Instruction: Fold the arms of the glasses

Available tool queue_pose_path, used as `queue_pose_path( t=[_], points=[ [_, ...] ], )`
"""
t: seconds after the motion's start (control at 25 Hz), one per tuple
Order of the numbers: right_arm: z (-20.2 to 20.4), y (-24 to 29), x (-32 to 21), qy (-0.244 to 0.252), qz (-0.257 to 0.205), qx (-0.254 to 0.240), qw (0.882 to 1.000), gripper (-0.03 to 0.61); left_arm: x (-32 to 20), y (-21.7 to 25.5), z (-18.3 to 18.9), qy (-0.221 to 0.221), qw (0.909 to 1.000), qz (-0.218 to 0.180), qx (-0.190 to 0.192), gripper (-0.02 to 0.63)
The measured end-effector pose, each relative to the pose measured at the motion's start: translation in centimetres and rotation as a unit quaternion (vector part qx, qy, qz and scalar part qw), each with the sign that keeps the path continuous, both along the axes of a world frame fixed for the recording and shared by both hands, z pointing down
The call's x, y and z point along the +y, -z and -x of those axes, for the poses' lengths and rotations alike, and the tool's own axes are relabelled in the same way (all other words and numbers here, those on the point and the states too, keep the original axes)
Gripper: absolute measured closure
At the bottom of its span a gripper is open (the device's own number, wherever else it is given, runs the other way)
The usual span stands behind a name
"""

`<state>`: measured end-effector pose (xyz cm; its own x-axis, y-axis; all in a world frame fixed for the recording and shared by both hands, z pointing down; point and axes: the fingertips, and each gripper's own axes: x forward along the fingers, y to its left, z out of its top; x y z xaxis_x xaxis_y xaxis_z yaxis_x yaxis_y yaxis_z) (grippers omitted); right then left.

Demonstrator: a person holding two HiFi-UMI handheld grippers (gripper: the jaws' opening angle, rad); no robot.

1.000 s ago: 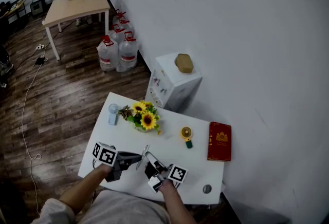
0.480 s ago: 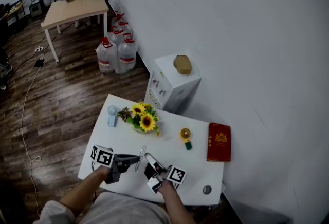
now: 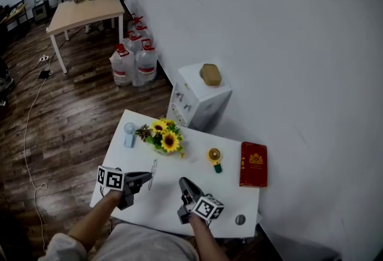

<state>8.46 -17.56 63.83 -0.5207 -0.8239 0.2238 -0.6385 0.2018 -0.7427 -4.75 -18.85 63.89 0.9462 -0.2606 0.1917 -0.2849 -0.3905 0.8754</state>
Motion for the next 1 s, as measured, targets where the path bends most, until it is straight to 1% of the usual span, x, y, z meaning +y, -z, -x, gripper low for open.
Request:
queue_pose_path(
  t=[0.12,0.24,0.36,0.56,0.68,0.84,1.0],
  points=[
    [-1.3,0.6,0.0,-0.006,-0.028,0.079,0.996,0.566,-1.2,0.4,1.2,0.023,0.9996,-0.014,-0.007,0.606],
    [-2.2,2.4,-0.3,-0.013,-0.068,0.157,0.985,0.575,-2.2,0.9,2.6,0.043,0.9987,-0.022,-0.014,0.606],
    [-2.7,4.0,-0.3,-0.022,-0.097,0.206,0.974,0.575,-2.9,1.4,3.8,0.06,0.9975,-0.03,-0.021,0.606],
    [-3.2,5.8,-0.3,-0.029,-0.127,0.244,0.961,0.577,-4.0,2.3,5.4,0.099,0.9934,-0.051,-0.029,0.606],
    [-3.1,6.7,-0.4,-0.029,-0.138,0.257,0.956,0.577,-4.4,2.8,6.1,0.116,0.9907,-0.061,-0.035,0.606],
    [-3.1,7.1,-0.5,-0.029,-0.144,0.263,0.954,0.577,-4.6,3.0,6.2,0.123,0.9899,-0.061,-0.033,0.606],
    [-3.0,7.0,-0.4,-0.031,-0.141,0.262,0.954,0.577,-4.2,2.8,6.0,0.122,0.9903,-0.059,-0.03,0.606]
  ],
)
